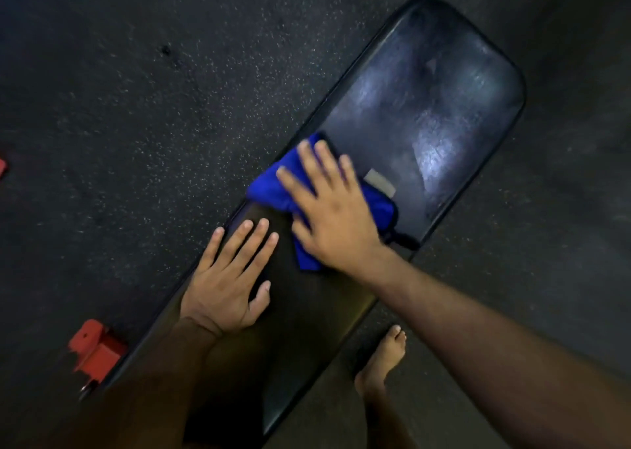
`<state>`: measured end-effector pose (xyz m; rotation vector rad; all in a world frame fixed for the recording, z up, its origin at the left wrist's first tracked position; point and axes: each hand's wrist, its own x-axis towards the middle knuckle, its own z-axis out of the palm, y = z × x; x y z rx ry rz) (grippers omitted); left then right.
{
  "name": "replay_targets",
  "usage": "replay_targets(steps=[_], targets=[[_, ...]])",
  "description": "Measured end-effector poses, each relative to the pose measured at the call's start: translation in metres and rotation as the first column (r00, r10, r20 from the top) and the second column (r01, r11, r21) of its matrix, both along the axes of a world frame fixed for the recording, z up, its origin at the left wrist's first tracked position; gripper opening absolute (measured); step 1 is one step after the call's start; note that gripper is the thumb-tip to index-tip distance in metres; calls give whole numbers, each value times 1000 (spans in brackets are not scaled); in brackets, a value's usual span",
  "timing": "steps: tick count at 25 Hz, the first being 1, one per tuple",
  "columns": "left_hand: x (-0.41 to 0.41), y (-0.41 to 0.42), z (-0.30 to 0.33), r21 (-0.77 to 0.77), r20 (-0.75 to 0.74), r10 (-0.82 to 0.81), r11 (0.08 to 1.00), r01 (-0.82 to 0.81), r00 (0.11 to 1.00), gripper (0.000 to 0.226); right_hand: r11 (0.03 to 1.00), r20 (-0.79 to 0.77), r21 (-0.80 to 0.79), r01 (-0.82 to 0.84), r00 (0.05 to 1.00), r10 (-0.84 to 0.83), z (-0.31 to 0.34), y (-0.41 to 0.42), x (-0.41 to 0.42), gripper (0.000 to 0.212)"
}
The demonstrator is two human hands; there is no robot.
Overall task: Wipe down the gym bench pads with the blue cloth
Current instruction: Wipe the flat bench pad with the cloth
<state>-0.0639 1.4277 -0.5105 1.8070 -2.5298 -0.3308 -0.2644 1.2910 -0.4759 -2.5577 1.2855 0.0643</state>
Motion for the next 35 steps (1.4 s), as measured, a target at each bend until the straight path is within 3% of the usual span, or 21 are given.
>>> replay_targets(steps=[2, 3, 6, 9, 14, 17, 21, 23, 26, 29, 33, 35], targets=[[1, 1, -1, -13, 1, -1, 1000, 1, 1000, 73, 969, -6, 4, -248, 969, 248, -2, -10, -20, 73], [0, 0, -1, -8, 6, 1, 1000, 0, 1000, 73, 969, 2, -34, -245, 969, 245, -6, -37, -32, 71], [0, 0, 0, -12, 18, 8, 1000, -8, 1000, 73, 992, 13, -95, 88, 996, -87, -9, -122, -60, 64], [-2, 1, 2, -12, 17, 7, 1000, -7, 1000, 73, 943, 33, -92, 320, 947, -318, -7, -124, -47, 63], [-2, 2, 1, -15, 17, -3, 1000, 3, 1000, 75, 980, 171, 17, 198, 965, -198, 3, -14, -21, 60], [-1, 3, -1, -28, 4, 0, 1000, 0, 1000, 72, 914, 151, -69, 400, 910, -387, 7, -19, -85, 63], [-2, 4, 0, -47, 2, -10, 999, 10, 1000, 72, 871, 21, -132, 473, 880, -475, 0, -44, -112, 64], [-1, 3, 1, -44, 19, -7, 999, 8, 1000, 72, 901, 44, -103, 422, 907, -420, -1, 1, -77, 66], [-2, 3, 1, -61, 18, -15, 998, 16, 1000, 73, 991, 43, 32, 129, 990, -131, 6, 112, -30, 62], [0, 5, -2, -82, 15, -10, 997, 11, 1000, 72, 998, 21, -22, -62, 998, 62, -5, 100, -46, 56], [-1, 6, -2, -91, 6, 12, 996, -11, 1000, 70, 958, -38, -145, 248, 966, -256, -14, -27, -111, 54], [0, 7, -2, -87, 1, 9, 996, -9, 1000, 70, 917, 14, -145, 371, 928, -373, -12, -37, -119, 55]])
